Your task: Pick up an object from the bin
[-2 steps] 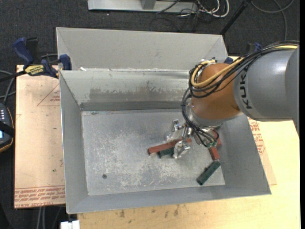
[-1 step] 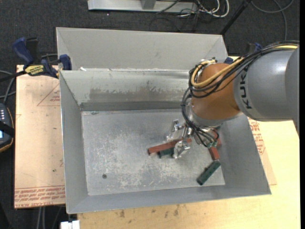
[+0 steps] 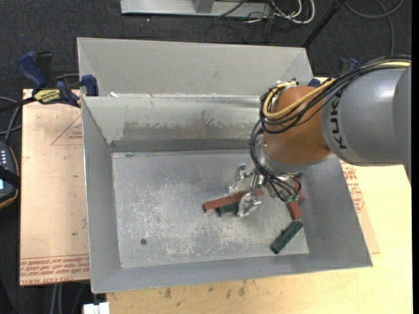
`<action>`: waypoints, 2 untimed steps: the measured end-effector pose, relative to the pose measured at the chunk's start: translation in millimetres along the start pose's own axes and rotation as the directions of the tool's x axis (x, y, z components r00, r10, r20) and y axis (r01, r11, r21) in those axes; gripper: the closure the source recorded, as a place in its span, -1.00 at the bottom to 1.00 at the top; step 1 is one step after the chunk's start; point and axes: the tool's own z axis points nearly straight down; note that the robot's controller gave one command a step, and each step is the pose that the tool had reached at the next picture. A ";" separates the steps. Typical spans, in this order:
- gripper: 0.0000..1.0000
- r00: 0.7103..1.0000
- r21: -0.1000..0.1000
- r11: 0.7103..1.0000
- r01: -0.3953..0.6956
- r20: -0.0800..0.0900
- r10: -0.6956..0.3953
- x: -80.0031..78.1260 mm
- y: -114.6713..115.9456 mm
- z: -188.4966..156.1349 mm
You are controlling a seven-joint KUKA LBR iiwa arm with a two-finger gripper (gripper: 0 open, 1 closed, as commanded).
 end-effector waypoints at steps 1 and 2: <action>1.00 1.000 -0.006 1.000 0.000 -0.015 0.000 3.4 2.0 -8.1; 1.00 1.000 -0.009 1.000 0.001 -0.022 -0.001 4.8 3.2 -28.0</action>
Offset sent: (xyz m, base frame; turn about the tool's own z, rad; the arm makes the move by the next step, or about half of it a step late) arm 0.0000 -0.0002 0.0135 0.0000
